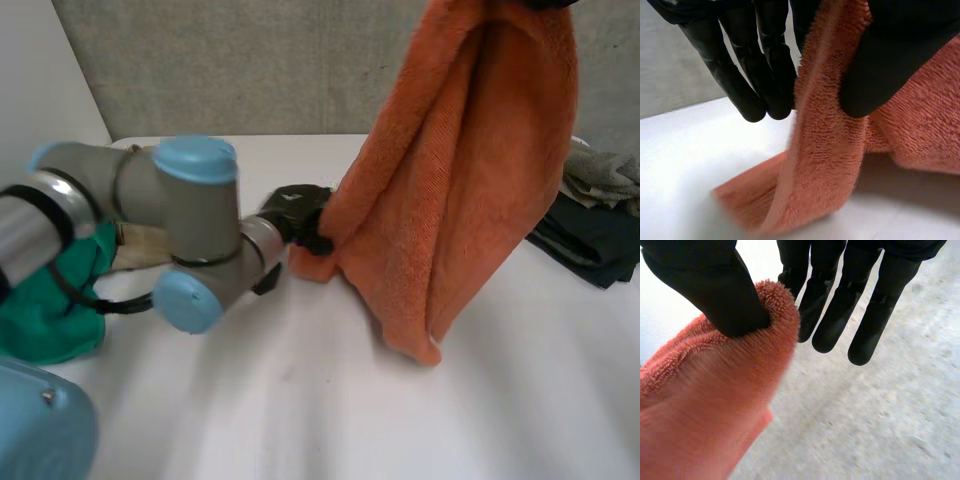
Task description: Fold the laundry.
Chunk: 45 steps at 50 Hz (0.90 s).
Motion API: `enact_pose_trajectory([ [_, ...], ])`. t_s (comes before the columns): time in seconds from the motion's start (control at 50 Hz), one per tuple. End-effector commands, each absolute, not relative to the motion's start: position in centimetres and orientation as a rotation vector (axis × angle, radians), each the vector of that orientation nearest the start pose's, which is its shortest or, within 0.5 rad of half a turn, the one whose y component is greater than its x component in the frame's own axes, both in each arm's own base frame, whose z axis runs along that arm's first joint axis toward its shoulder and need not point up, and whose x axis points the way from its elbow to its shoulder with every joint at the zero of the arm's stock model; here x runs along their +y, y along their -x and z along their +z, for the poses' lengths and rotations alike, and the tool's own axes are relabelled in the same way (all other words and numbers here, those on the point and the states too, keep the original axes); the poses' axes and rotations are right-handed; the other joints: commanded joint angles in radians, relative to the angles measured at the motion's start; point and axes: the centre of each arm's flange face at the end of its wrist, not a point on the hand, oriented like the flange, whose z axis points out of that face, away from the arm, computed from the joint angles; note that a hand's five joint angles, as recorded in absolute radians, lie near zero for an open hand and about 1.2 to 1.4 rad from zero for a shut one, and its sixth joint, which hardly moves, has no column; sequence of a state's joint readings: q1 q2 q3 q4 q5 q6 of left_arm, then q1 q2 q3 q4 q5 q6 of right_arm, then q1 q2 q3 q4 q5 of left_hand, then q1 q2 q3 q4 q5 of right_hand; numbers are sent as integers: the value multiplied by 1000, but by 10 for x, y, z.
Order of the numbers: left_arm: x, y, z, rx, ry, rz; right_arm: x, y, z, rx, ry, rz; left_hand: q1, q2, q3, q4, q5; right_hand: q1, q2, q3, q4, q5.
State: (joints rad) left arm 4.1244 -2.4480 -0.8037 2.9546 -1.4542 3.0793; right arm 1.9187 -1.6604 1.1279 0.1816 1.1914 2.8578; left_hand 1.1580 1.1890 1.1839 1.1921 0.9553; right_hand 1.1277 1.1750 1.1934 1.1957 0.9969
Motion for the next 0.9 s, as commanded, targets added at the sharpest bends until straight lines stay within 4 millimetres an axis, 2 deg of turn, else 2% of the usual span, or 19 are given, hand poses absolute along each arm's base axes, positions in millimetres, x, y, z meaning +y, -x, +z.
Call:
enact_pose_trajectory([
  [0.02,-333,272,265,2520,-701,-2080,-263,-208,429,1658,837,-2377,238,207,212,204,266,269,221,203,201,225],
  [0.1,-315,243,307,2327,-890,-2136,-283,-196,401,1835,822,-2282,238,207,212,204,266,269,221,203,201,225],
  [0.2,-291,230,327,2197,-1110,-2136,-293,-195,359,2019,873,-2109,238,207,212,204,266,269,221,203,201,225],
  [0.28,-294,229,313,2226,-1126,-2075,-297,-201,321,2113,931,-1966,238,207,212,204,266,269,221,203,201,225],
  [0.34,-307,236,286,2290,-1123,-1987,-302,-214,295,2130,968,-1896,238,207,212,204,266,269,221,203,201,225],
  [0.38,-322,241,261,2313,-1111,-1912,-312,-220,277,2156,968,-1896,238,207,212,204,266,269,221,203,201,225],
  [0.44,-341,246,245,2278,-1090,-1870,-327,-222,262,2179,952,-1934,238,207,212,204,266,269,221,203,201,225],
  [0.48,-360,252,239,2209,-1070,-1876,-346,-224,253,2168,924,-2022,238,207,212,204,266,269,221,203,201,225],
  [0.52,-373,257,243,2140,-1056,-1919,-361,-226,253,2127,904,-2111,238,207,212,204,266,269,221,203,201,225],
  [0.54,-386,264,255,2043,-1033,-2009,-376,-229,258,2060,878,-2224,238,207,212,204,266,269,221,203,201,225],
  [0.6,-400,275,290,1856,-966,-2200,-397,-234,275,1906,819,-2416,238,207,212,204,266,269,221,203,201,225],
  [0.62,-406,278,319,1715,-899,-2333,-408,-237,291,1782,777,-2549,238,207,212,204,266,269,221,203,201,225],
  [0.68,-409,280,363,1499,-784,-2516,-420,-238,323,1565,685,-2749,238,207,212,204,266,269,221,203,201,225],
  [0.7,-405,280,389,1381,-709,-2621,-424,-237,345,1420,617,-2857,238,207,212,204,266,269,221,203,201,225],
  [0.74,-402,279,408,1293,-651,-2701,-424,-237,360,1304,565,-2918,238,207,212,204,266,269,221,203,201,225],
  [0.76,-397,279,420,1242,-616,-2758,-422,-239,376,1183,527,-2965,238,207,212,204,266,269,221,203,201,225],
  [0.82,-391,279,426,1229,-602,-2793,-417,-245,380,1159,540,-2947,238,207,212,204,266,269,221,203,201,225],
  [0.88,-388,275,412,1336,-627,-2762,-413,-247,370,1245,591,-2878,238,207,212,204,266,269,221,203,201,225],
  [0.9,-387,273,400,1407,-645,-2729,-410,-247,358,1332,628,-2816,238,207,212,204,266,269,221,203,201,225],
])
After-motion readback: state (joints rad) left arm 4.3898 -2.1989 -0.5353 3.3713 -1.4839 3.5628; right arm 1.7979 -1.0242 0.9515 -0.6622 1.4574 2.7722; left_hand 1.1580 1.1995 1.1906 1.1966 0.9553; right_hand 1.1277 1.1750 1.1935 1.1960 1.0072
